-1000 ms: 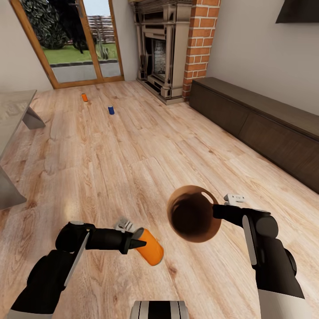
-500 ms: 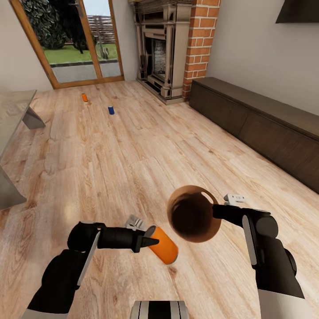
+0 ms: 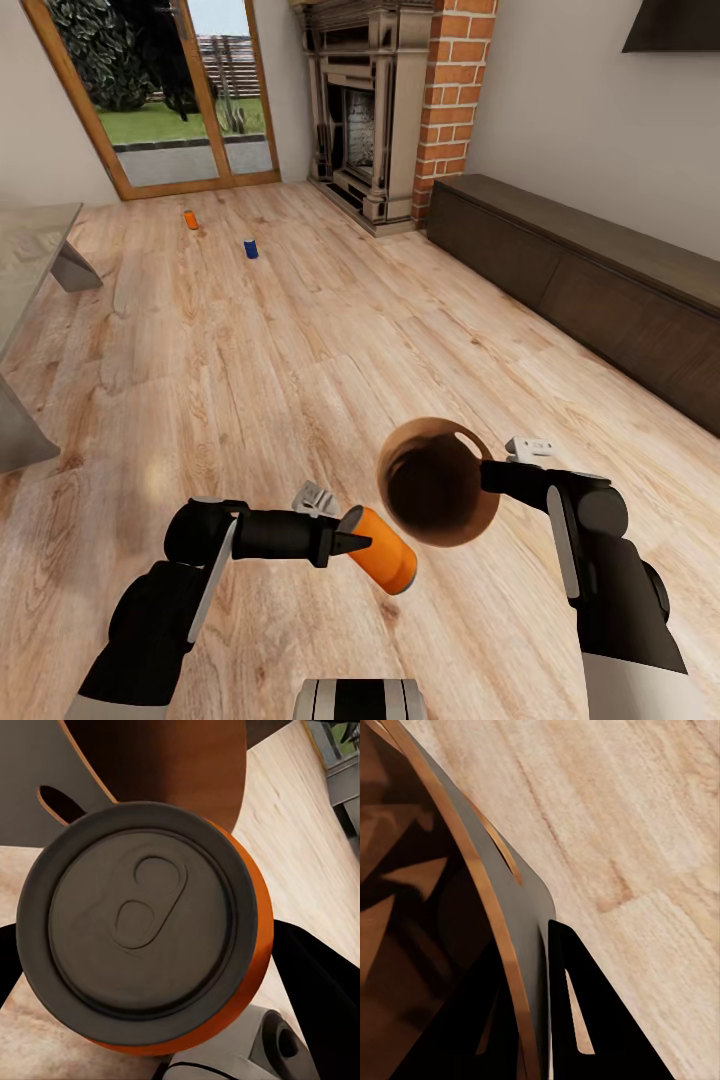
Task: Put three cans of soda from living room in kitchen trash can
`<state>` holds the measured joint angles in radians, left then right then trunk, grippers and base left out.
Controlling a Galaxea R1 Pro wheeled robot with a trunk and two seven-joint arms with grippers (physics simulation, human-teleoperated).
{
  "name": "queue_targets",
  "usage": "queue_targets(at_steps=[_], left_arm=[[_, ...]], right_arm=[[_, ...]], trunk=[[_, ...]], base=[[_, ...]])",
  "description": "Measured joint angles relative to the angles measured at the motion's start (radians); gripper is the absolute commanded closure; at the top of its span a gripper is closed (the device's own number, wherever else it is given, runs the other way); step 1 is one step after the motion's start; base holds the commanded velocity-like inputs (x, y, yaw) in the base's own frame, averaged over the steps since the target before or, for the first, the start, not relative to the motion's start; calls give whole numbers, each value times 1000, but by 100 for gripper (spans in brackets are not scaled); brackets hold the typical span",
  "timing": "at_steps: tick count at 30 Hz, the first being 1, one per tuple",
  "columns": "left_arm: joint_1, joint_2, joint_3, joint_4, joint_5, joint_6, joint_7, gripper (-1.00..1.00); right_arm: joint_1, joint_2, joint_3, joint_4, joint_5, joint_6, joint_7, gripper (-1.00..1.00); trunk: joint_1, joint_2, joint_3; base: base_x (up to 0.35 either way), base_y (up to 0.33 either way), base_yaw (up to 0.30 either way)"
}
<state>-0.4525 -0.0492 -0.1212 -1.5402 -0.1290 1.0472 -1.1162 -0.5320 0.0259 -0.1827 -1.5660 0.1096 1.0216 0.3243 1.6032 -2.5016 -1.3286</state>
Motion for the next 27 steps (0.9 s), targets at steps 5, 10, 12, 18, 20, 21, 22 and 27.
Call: queue_targets(at_steps=[5,10,12,18,20,21,22,27], left_arm=[[0,-1,0,0,0,0,-5,100],[0,-1,-1,0,0,0,-6,100],[1,1,-2,0,-1,0,-5,100],[1,18,-3,0,0,-1,-11,100],[1,34,-4,0,1,0,-44,100],[1,47,-4,-1,1,0,-75,100],[2,61,-3,-1,1,0,-110,100],[2,104,-2,-1,0,0,-208,100]], right_arm=[[0,0,-1,0,0,0,0,100],[0,0,0,0,0,-1,0,100],[0,0,0,0,0,-2,0,100],[0,0,0,0,0,-2,-3,100],[0,0,0,0,0,-2,-3,100],[0,0,0,0,0,-2,-3,100],[0,0,0,0,0,-2,-4,100],[0,1,0,0,0,-2,-6,100]], trunk=[[0,0,0],[0,0,0],[0,0,0],[0,0,0],[0,0,0],[0,0,0],[0,0,0],[0,0,0]], base=[[0,0,0],[0,0,0],[0,0,0],[0,0,0],[0,0,0],[0,0,0],[0,0,0],[0,0,0]])
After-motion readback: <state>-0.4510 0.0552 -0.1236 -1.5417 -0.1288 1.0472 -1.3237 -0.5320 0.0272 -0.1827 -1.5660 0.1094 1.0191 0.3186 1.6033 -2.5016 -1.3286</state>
